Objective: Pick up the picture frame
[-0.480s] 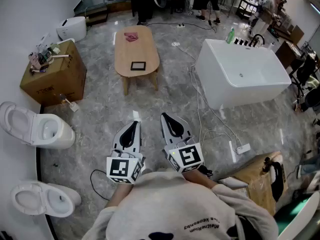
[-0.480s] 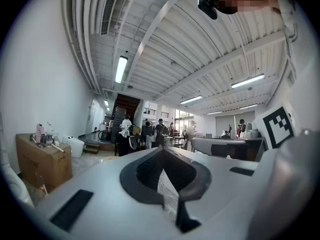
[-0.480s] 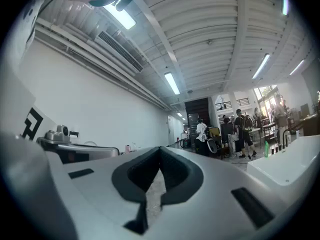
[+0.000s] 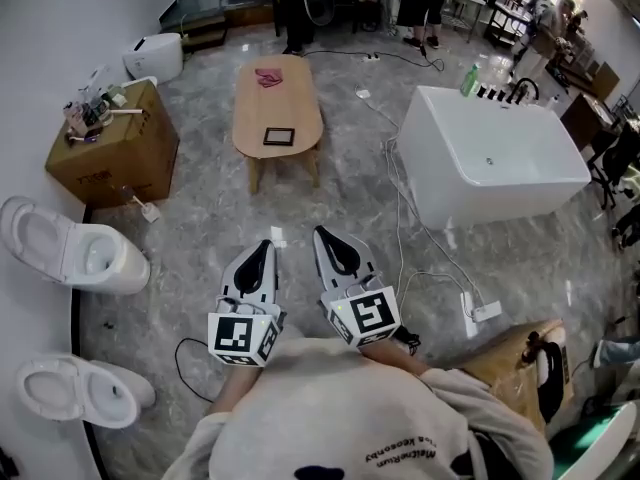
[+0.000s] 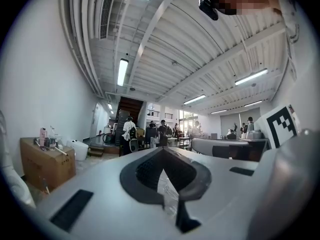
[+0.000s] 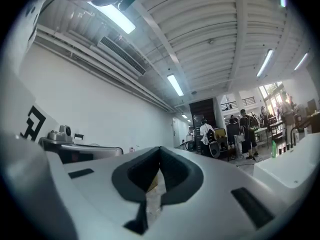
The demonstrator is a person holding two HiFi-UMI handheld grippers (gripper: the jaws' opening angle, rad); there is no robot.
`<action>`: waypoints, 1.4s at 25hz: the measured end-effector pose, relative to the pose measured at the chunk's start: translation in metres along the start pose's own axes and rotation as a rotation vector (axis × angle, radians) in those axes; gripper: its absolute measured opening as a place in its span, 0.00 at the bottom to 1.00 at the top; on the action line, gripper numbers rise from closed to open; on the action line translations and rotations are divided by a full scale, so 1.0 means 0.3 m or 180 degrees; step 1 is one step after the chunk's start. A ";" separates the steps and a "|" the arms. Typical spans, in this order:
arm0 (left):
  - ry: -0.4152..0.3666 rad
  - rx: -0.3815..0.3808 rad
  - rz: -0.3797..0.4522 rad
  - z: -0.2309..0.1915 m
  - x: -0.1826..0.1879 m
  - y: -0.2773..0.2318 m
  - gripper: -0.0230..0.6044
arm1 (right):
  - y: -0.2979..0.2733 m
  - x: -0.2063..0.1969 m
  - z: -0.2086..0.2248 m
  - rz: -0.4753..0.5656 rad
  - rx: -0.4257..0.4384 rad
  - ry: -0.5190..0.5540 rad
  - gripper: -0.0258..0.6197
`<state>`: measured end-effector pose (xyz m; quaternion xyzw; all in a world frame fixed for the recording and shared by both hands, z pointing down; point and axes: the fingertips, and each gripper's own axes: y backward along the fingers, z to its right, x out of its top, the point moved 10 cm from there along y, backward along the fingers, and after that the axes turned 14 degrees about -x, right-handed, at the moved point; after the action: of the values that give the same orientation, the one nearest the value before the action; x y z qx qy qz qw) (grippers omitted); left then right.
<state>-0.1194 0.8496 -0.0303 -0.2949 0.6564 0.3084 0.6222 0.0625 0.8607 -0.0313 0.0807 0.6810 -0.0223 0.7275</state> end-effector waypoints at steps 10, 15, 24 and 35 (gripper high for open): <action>0.0104 0.0050 0.0014 -0.150 -0.030 -0.097 0.05 | -0.161 -0.045 0.018 -0.0132 -0.0040 -0.0040 0.05; 0.0122 -0.0040 -0.0026 -0.323 -0.050 -0.215 0.05 | -0.355 -0.079 0.021 -0.0200 -0.0123 0.0022 0.05; 0.0089 -0.0316 -0.0118 -0.722 -0.042 -0.441 0.05 | -0.765 -0.106 -0.008 -0.0253 -0.0330 0.0058 0.05; 0.0122 -0.0571 -0.0108 -1.006 -0.048 -0.577 0.05 | -1.005 -0.152 -0.017 -0.0342 -0.0661 0.0076 0.05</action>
<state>-0.1769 0.5067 -0.0118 -0.3664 0.6328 0.3497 0.5857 0.0111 0.5605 -0.0124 -0.0314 0.6916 0.0103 0.7216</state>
